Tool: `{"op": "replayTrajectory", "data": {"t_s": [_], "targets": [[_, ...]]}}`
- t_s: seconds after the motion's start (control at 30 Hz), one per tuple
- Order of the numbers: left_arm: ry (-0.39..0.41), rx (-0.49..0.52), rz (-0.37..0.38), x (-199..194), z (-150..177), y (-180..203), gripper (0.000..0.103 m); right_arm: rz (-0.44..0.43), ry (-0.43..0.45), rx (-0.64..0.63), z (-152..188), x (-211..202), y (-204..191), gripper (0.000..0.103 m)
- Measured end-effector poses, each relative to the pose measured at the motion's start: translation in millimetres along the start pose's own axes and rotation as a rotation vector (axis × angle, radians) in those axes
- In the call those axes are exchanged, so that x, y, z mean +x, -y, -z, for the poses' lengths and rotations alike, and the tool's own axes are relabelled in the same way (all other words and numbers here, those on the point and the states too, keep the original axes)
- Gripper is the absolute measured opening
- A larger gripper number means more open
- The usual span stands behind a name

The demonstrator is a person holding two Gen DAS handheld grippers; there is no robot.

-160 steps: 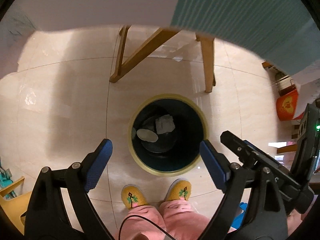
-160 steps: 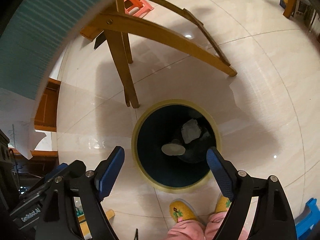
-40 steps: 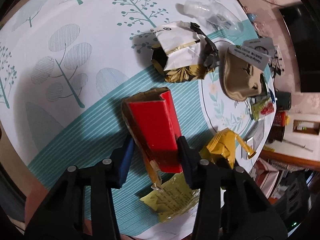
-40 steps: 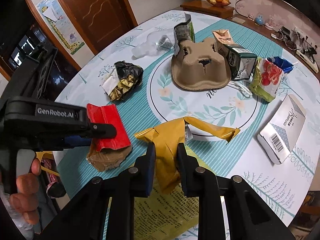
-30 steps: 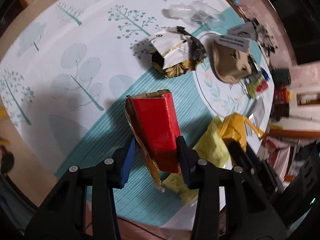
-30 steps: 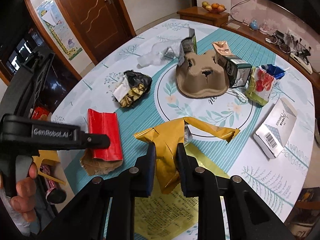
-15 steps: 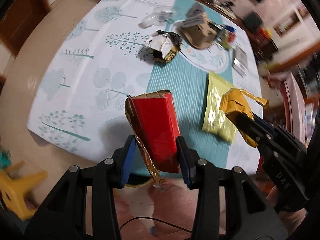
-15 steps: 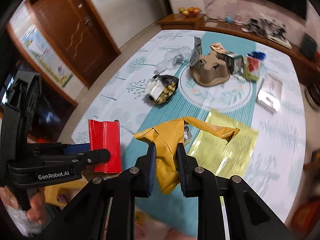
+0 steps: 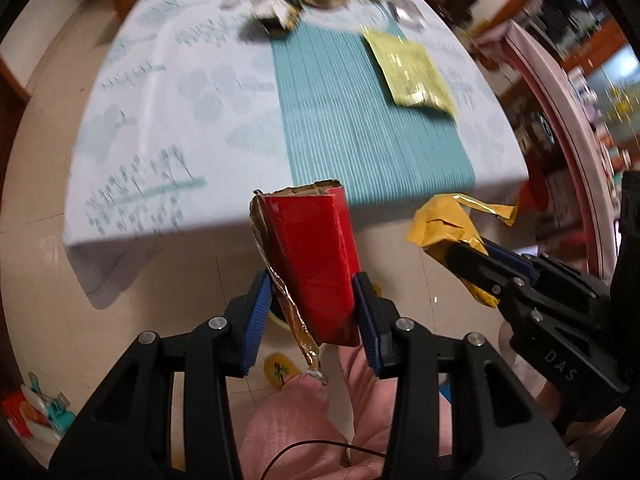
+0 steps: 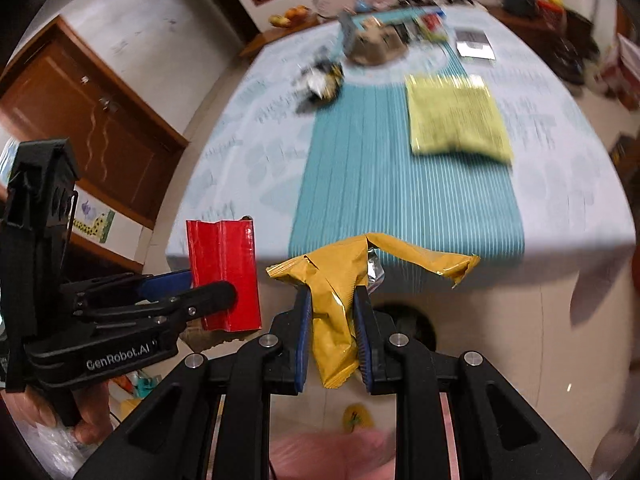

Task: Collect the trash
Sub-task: 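Carry red box and yellow wrapper to the bin and release both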

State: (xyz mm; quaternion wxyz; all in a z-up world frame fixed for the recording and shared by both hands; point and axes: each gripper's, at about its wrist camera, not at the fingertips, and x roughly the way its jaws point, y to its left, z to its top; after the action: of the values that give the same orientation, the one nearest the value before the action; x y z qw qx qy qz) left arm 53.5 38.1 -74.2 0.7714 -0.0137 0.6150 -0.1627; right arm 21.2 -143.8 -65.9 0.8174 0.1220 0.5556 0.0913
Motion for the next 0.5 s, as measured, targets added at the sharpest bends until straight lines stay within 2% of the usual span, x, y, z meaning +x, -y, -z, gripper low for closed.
{"op": "replayTrajectory", "data": {"t_s": [0.23,0.37,0.5], "targets": [[-0.063,0.070,-0.001,58.8,53.5,12.4,0.038,0.008,-0.059,0.148,62.1,47.3,36.1,0.020],[-0.075,0.087,-0.020,106.4,73.5,11.4,0.038,0.012,-0.093,0.224,98.1,96.9,63.9,0.020],[-0.063,0.102,-0.053,158.9,87.4,6.2,0.039,0.019,-0.131,0.240,131.5,157.2,86.5,0.020]]}}
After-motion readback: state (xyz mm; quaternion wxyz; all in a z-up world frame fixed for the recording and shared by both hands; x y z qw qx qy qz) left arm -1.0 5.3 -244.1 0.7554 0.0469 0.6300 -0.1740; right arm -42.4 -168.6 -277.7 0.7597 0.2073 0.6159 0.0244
